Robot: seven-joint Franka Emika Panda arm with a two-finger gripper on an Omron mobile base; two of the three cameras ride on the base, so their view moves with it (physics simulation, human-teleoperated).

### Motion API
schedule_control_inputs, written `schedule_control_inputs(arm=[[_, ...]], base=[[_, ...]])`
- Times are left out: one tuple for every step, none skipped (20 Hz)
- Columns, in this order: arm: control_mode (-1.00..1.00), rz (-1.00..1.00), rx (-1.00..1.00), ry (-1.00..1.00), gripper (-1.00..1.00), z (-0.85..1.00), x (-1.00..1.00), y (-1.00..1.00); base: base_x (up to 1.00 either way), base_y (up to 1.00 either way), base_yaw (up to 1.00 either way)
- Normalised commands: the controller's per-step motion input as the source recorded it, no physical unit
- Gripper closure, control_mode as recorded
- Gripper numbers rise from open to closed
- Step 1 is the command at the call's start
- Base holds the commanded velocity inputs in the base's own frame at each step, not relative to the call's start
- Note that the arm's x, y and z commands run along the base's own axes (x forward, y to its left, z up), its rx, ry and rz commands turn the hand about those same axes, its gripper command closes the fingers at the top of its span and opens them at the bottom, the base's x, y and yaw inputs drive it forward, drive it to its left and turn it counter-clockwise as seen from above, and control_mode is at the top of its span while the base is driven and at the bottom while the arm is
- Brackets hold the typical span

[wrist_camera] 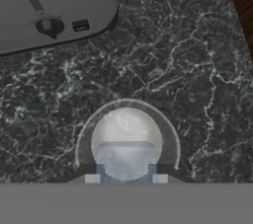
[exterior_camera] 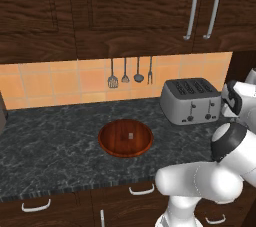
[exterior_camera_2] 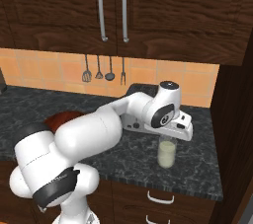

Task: Grab a lemon wedge from the fridge and one ice cube from the ice bowl, and put them in the glass of lemonade.

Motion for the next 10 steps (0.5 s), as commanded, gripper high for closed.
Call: schedule_control_inputs(arm=[[-1.00, 0.00, 0.00, 0.01, 1.00, 0.00, 0.15, 0.00], [-1.00, 0.00, 0.00, 0.02, 1.00, 0.00, 0.16, 0.00], [-1.00, 0.00, 0.00, 0.00, 1.00, -0.03, 0.03, 0.00], [-1.00, 0.00, 0.00, 0.00, 1.00, -0.19, 0.00, 0.00], [-1.00, 0.00, 0.00, 0.00, 1.00, -0.24, 0.00, 0.00], [-1.00, 0.00, 0.00, 0.00, 1.00, -0.34, 0.00, 0.00], [-1.00, 0.00, 0.00, 0.00, 1.00, -0.29, 0.00, 0.00], [-1.00, 0.00, 0.00, 0.00, 1.00, -0.10, 0.00, 0.00], [-1.00, 0.00, 0.00, 0.00, 1.00, 0.00, 0.00, 0.00], [-1.00, 0.00, 0.00, 0.00, 1.00, 0.00, 0.00, 0.00]], base=[[0.00, 0.00, 0.00], [0.00, 0.00, 0.00], [0.00, 0.00, 0.00], [0.00, 0.00, 0.00], [0.00, 0.00, 0.00], [0.00, 0.00, 0.00], [0.00, 0.00, 0.00], [0.00, 0.00, 0.00], [0.00, 0.00, 0.00], [0.00, 0.00, 0.00]])
